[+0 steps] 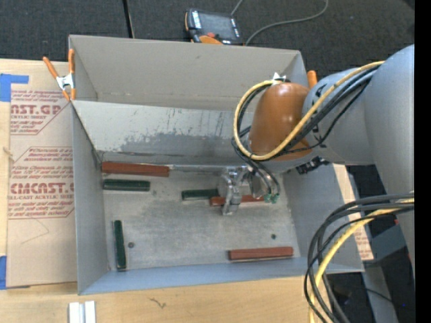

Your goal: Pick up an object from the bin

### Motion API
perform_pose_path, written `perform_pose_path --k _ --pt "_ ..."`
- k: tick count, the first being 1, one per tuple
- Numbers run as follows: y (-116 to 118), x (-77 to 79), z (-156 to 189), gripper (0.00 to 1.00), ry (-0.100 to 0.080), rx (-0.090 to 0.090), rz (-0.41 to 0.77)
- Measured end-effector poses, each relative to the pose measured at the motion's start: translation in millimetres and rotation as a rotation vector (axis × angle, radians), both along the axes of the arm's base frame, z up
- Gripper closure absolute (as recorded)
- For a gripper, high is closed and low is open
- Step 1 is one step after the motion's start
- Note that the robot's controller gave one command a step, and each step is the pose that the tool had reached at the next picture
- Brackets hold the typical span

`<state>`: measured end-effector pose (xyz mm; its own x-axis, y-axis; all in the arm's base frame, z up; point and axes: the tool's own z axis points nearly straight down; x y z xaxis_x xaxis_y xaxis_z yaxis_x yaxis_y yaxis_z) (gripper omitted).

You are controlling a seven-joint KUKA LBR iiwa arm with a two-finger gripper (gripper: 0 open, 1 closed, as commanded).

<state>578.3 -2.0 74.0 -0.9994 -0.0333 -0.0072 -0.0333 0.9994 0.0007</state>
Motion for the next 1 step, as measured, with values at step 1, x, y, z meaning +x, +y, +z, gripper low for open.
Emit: perform_pose_path --k 1 --pt "-12.1 -3.8 138.3 1.00 -0.002 -0.004 0.414"
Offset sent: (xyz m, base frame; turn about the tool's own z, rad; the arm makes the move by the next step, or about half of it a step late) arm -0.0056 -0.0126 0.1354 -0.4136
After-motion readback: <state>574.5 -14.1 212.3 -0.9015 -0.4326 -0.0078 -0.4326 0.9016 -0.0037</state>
